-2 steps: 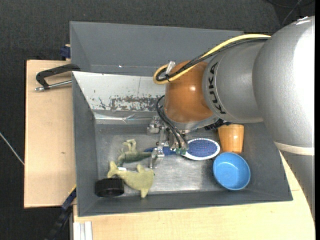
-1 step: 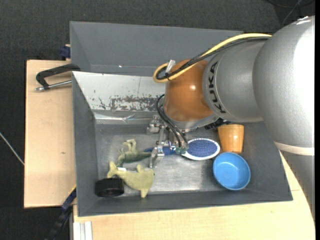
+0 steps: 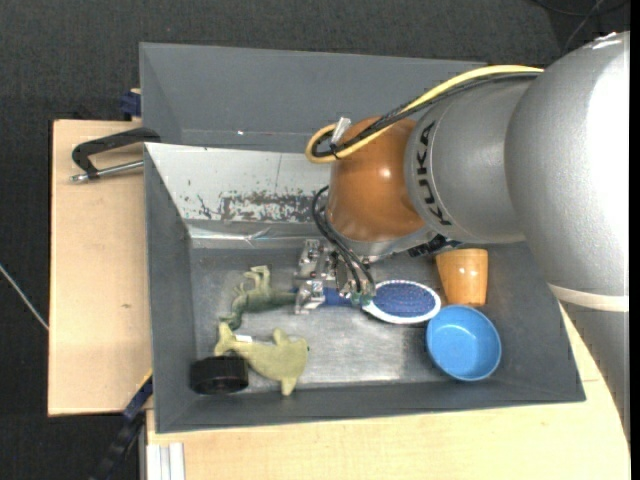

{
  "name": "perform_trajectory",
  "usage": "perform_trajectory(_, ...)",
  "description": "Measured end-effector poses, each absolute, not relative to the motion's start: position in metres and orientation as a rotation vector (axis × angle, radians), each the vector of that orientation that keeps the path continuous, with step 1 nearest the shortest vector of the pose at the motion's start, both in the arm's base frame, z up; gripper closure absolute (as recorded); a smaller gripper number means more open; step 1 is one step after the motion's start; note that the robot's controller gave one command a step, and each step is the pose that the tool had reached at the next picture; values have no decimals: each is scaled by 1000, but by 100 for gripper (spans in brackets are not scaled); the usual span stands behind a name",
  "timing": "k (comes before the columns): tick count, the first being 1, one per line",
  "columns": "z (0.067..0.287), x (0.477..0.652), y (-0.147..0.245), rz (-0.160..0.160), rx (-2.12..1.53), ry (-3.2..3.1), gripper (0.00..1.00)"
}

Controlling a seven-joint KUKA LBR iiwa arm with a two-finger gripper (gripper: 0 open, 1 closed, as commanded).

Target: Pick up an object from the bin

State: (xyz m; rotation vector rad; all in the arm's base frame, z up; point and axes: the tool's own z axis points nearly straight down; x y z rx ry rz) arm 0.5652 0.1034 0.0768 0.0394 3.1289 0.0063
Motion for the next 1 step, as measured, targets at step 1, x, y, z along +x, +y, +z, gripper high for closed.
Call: perform_trajectory(1, 157, 568, 104, 6, 40, 3129, 100)
